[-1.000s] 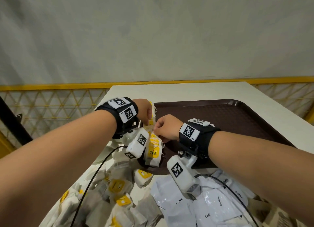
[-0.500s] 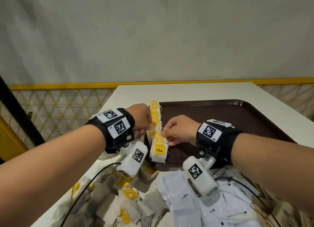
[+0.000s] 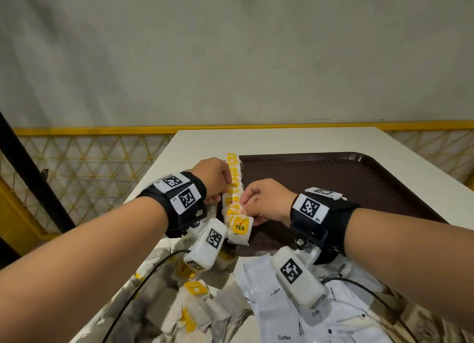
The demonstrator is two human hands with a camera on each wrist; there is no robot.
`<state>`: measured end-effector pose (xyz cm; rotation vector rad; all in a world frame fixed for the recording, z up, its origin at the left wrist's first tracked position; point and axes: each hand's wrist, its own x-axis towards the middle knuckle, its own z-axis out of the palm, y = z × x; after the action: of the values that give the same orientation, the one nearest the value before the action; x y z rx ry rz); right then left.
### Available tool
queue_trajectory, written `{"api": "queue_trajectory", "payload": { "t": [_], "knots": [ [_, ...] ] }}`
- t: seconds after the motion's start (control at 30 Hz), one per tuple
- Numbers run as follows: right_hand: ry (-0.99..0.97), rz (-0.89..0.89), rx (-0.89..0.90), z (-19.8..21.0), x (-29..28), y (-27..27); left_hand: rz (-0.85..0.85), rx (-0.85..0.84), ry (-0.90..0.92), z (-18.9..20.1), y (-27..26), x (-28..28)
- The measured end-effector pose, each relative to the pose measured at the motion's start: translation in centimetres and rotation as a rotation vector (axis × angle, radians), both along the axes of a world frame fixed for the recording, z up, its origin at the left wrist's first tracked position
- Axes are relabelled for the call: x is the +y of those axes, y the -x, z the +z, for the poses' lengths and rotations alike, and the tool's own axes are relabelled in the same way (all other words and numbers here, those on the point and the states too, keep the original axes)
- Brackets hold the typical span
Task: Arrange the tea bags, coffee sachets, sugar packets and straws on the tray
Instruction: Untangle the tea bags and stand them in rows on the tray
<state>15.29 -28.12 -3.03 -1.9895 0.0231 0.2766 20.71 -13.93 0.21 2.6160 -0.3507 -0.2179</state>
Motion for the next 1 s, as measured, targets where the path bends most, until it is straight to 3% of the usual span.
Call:
{"api": "queue_trajectory", "payload": {
  "t": [0.23, 0.4, 0.67, 1.0],
  "knots": [
    [-0.006, -0.027, 0.002, 0.2, 0.0, -0.2, -0.007, -0.053, 0.042, 1.1, 0.4, 1.4],
    [-0.053, -0.046, 0.036, -0.2, -0.4, -0.2, -0.05, 0.074, -0.084, 0.3, 1.3, 1.9],
    [-0.007, -0.05, 0.009, 0.0, -0.2, -0.3, -0.091, 0.296, -0.036, 0.4, 2.9, 2.6],
    [-0.029, -0.05, 0.003, 0.2, 0.3, 0.1, -0.146, 0.235, -0.024, -0.8, 3.7, 2.6]
  ]
}}
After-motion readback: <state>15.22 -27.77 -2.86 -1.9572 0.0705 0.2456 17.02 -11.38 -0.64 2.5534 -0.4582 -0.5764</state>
